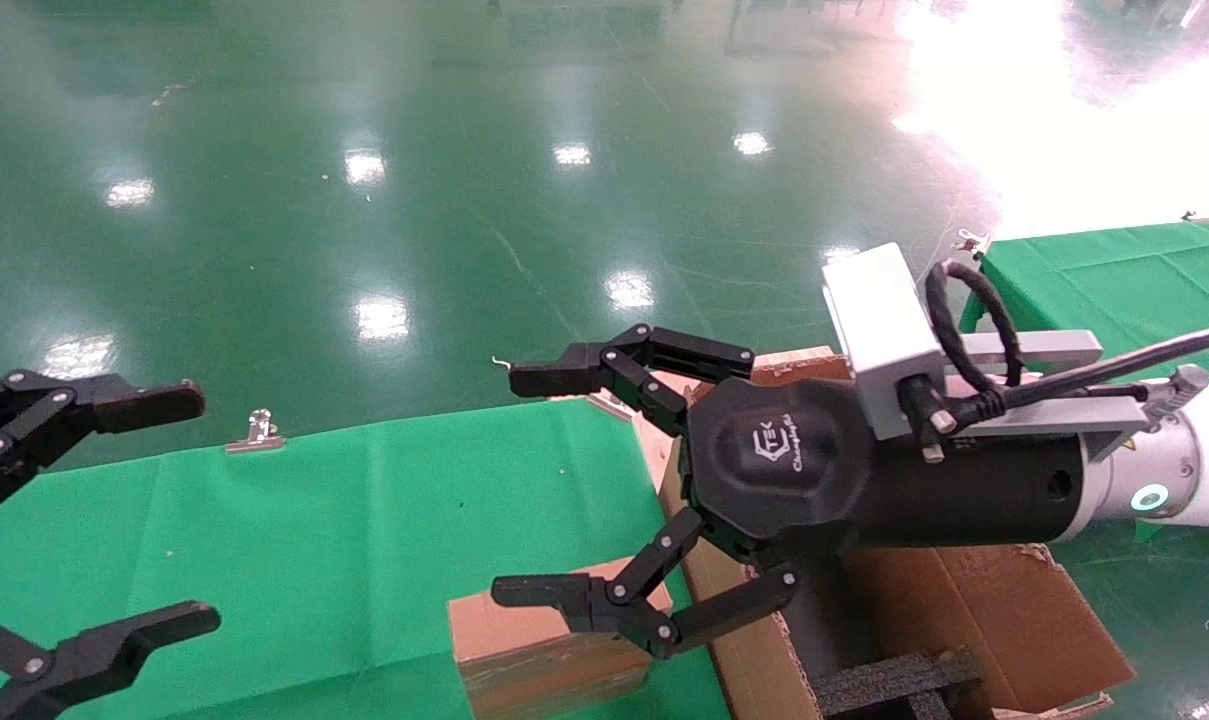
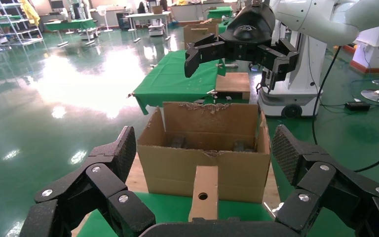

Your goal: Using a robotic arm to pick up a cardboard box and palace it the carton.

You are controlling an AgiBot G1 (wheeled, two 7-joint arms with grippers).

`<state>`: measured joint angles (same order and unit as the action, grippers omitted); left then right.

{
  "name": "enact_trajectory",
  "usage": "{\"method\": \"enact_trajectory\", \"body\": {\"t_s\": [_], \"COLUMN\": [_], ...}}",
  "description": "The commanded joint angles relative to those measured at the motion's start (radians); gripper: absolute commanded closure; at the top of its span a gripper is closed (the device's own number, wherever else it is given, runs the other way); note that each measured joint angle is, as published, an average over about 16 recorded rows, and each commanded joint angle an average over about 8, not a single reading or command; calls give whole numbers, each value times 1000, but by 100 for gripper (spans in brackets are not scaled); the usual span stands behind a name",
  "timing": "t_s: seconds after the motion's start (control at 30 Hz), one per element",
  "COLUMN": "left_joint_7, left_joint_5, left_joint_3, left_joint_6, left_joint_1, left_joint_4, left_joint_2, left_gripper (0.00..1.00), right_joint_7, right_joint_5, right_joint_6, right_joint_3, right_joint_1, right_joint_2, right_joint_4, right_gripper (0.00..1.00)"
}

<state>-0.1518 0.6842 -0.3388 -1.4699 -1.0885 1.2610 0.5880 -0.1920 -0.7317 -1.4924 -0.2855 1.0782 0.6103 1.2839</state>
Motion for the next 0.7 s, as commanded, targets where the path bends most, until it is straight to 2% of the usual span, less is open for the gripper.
{"method": "enact_trajectory", "body": {"t_s": [0.03,0.5,0.53,0.7], "left_joint_7": [0,0,0,0], "left_joint_5": [0,0,0,0], "left_joint_3": [0,0,0,0], "left_joint_6": [0,0,0,0], "left_joint_1": [0,0,0,0], "left_joint_4": [0,0,0,0], "left_joint_2": [0,0,0,0], "left_gripper": [0,0,8,70], "right_joint_7": [0,0,0,0], "right_joint_5": [0,0,0,0], "right_joint_6": [0,0,0,0], "right_joint_3": [0,0,0,0], "right_joint_1": [0,0,0,0], "right_joint_2": [0,0,0,0], "right_joint_4": [0,0,0,0], "right_gripper": [0,0,0,0]}}
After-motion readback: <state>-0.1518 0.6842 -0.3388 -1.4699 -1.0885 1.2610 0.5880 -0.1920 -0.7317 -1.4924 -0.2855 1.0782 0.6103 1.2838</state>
